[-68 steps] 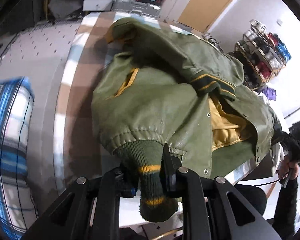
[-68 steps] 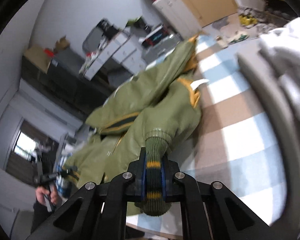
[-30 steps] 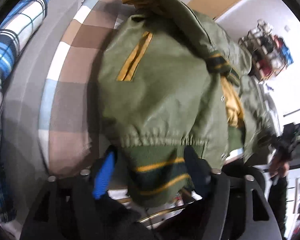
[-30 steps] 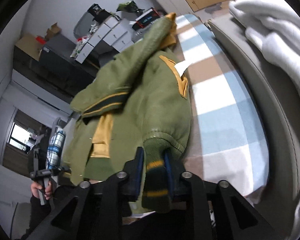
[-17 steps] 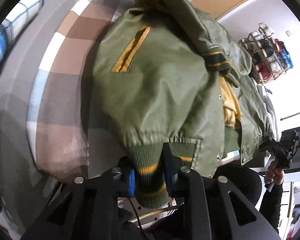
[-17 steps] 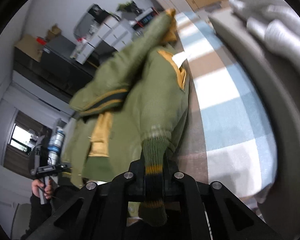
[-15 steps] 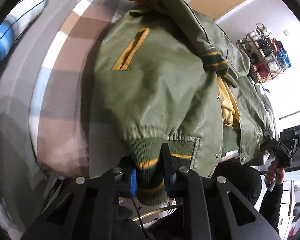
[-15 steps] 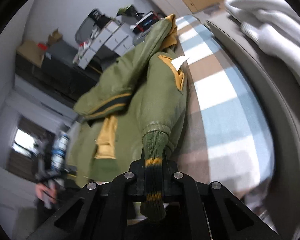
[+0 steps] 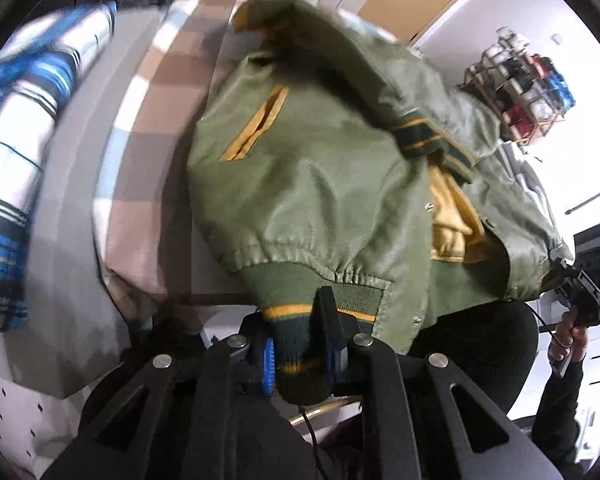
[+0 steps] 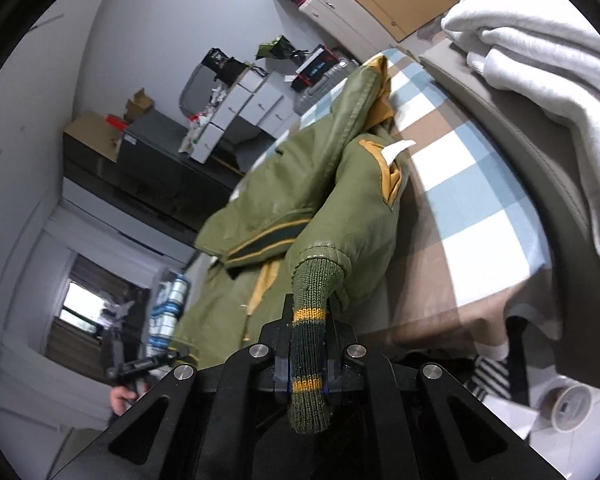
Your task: Fold large clothes
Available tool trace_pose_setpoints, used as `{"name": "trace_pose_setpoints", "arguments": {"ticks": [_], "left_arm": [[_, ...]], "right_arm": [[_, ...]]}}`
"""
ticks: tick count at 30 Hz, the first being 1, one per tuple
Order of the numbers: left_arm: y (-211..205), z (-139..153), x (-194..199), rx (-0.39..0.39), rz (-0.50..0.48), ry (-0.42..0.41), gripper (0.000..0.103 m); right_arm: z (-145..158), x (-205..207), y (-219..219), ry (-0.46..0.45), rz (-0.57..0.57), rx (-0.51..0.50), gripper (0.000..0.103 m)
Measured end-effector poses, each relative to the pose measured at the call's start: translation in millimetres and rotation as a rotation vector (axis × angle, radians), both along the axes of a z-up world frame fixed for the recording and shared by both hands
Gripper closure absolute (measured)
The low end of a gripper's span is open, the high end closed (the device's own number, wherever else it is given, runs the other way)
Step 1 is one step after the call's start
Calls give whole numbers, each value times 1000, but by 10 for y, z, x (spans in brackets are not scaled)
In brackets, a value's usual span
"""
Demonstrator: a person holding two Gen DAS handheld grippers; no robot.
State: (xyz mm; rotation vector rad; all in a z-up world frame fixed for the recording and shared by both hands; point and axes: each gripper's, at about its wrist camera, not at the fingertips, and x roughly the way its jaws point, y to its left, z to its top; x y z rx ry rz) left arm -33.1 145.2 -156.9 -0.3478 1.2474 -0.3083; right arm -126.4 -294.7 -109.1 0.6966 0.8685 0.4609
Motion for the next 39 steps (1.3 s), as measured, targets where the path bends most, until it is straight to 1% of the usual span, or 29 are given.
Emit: {"name": "trace_pose_setpoints", "arguments": {"ticks": [1,2,3,4,5,6,8,9,10,11,12,13,14,15,16,18,20,23,24,26,28,29,31,33,36,37,38,39], "left_arm": [[29,-78,71,-26,21,37,86],[72,-114,123,-52,28,65,81],[92,-157,173,-75,37,84,71],[101,-194,222,-91,42,94,65],[84,-207,247,-98,34,98,52],[55,-230,299,-100,21,100,50],[-16,-254,345,-72,8,108,50],[-52,-263,370,-64,-3,105,50],[-85,-270,373,-66,-3,100,50],[-50,-278,380,-68,13,98,57],[-37,-285,398,-71,20,99,67],[-41,-278,396,-77,7,98,72],[-81,-237,355,-74,-14,82,81],[-100,-201,333,-58,-28,67,84],[-124,-152,313,-42,-37,46,85],[-171,-72,257,-31,-43,20,88],[-109,-28,148,-24,-48,-2,91],[-130,10,29,-26,-59,-43,92],[-132,10,-1,-45,-48,-46,93],[-161,40,30,-103,-51,-49,93],[-183,196,184,-165,-70,-61,93],[-184,284,262,-185,-76,-66,93],[-187,562,507,-224,-92,-88,93],[-195,896,855,-281,-95,-103,93],[-244,1280,1380,-320,-112,-99,93],[-243,1371,1555,-332,-107,-88,93],[-214,1440,1748,-361,-88,-70,93],[-191,1479,1960,-385,-72,-49,93]], "right_arm": [[-17,38,3,2,-4,-1,95],[-31,60,-2,6,-7,1,95],[-48,107,0,14,-12,1,94],[-56,114,2,17,-13,-4,92],[-74,163,21,30,-12,-32,92],[-83,167,25,41,-9,-51,92],[-165,254,33,84,5,-61,83],[-214,279,25,103,8,-54,70],[-254,300,26,116,9,-54,65],[-297,330,49,130,16,-78,65],[-331,338,68,145,25,-108,62],[-358,345,84,157,30,-129,62],[-385,344,99,164,34,-141,62],[-389,320,99,160,34,-147,66],[-373,293,85,143,26,-146,78],[-278,228,40,98,23,-137,91],[-178,154,4,65,37,-93,93],[-91,31,11,28,40,-86,94],[-85,-15,1,19,35,-67,94],[-111,-70,-26,32,13,-7,94],[-81,-29,-6,34,7,18,94],[-25,27,-1,32,8,31,94],[144,190,20,17,17,61,95],[407,460,47,-4,11,77,95],[683,863,55,-13,-23,113,95],[771,1077,39,-2,-45,144,95],[809,1199,31,7,-54,157,95],[874,1419,16,22,-77,166,95]]}}
